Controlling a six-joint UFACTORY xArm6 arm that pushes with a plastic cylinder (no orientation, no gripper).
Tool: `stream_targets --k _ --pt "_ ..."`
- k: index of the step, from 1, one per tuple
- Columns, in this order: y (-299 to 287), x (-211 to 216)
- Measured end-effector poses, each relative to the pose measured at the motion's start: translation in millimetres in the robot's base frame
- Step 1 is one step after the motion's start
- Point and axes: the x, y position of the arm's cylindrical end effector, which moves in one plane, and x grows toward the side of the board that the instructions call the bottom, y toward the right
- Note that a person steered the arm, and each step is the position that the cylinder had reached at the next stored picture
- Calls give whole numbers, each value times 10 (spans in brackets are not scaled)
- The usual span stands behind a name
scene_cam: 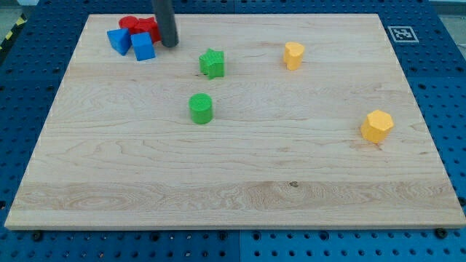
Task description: Push the yellow heart to the right side of the board
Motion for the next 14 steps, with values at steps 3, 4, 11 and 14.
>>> stream_targets --k 3,4,11,14 --pt "470 0" --pt "636 38" --pt "2990 570" --pt "2229 41"
